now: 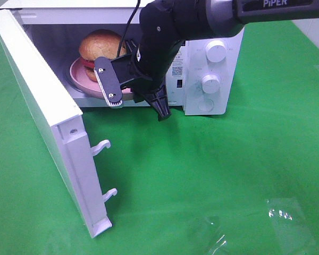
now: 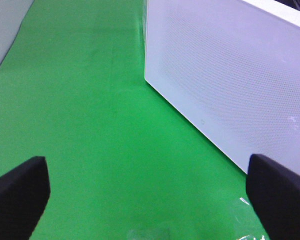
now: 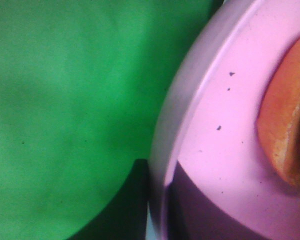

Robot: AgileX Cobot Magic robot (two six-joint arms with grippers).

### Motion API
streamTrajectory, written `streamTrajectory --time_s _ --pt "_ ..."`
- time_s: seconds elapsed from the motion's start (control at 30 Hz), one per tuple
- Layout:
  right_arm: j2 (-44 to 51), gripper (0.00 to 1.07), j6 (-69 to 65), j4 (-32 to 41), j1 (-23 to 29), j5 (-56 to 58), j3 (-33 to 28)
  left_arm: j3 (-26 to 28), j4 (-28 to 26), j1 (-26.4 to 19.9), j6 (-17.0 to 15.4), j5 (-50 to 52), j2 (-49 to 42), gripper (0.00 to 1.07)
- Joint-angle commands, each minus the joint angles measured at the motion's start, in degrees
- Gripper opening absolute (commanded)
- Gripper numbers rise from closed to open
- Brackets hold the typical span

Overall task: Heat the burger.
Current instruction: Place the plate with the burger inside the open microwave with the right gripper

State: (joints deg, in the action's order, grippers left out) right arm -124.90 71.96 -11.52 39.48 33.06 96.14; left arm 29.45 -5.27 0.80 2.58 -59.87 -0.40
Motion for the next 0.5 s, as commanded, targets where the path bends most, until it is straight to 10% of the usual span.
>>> streamTrajectory --time_s 0.03,0.5 --pt "-0.63 0.0 -0.86 -0.63 -0.11 -2.98 2.69 -0.23 0.17 -0.11 -0.29 0.63 -0.92 1.03" --pt "-7.45 0.0 -1.89 -1.72 -0.34 -2.92 11.97 -0.23 0.17 -0.11 -0.29 0.63 -0.92 1.03"
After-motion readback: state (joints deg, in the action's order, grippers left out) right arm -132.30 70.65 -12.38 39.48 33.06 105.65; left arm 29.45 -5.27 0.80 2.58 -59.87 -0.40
